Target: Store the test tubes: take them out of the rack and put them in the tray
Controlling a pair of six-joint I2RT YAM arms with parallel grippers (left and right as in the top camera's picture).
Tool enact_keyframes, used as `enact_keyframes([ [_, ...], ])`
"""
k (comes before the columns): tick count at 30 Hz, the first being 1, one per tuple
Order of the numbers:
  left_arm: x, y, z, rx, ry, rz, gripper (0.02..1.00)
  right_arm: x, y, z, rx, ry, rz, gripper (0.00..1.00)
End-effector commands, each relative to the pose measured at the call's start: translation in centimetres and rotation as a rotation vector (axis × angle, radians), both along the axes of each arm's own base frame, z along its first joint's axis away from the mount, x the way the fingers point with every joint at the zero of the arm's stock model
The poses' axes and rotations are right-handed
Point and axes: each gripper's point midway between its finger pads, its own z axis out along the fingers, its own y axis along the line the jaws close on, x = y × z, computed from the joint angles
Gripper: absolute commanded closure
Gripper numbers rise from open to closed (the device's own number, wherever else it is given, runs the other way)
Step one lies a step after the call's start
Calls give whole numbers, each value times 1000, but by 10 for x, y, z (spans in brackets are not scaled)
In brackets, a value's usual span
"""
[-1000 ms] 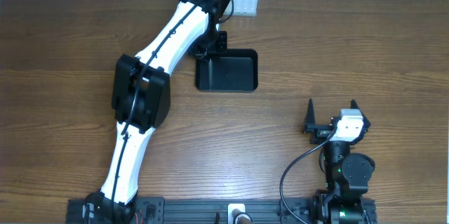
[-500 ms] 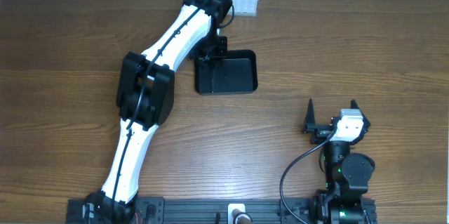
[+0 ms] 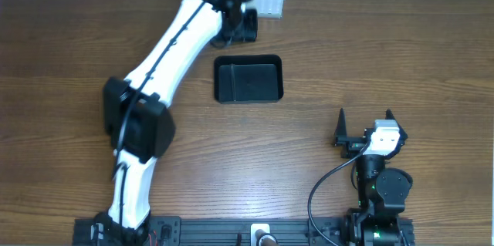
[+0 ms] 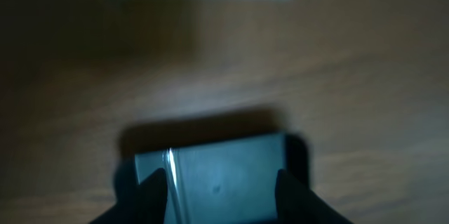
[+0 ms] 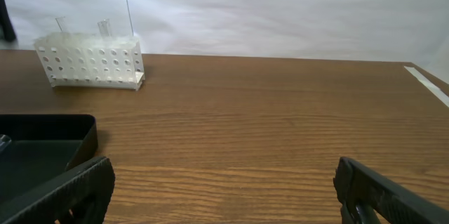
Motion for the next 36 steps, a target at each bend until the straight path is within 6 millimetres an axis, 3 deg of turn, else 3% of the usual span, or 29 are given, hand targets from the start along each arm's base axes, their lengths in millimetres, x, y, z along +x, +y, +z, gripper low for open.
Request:
enact_keyframes([
  [1, 32, 18, 40, 63, -210, 75, 424, 0, 2, -1, 0, -2, 14, 7],
  [5, 59, 23, 52, 112, -341, 77, 305, 0, 2, -1, 0, -2, 14, 7],
  [10, 86, 21, 52, 158, -447, 58, 301, 0, 2, -1, 0, -2, 14, 7],
  [22, 147, 24, 4, 125, -549, 123, 292, 0, 2, -1, 0, -2, 14, 7],
  [32, 175, 23, -26, 99, -600, 146, 290, 0, 2, -1, 0, -2, 14, 7],
  [36, 180, 19, -34, 85, -605, 141, 417, 0, 2, -1, 0, -2, 14, 7],
])
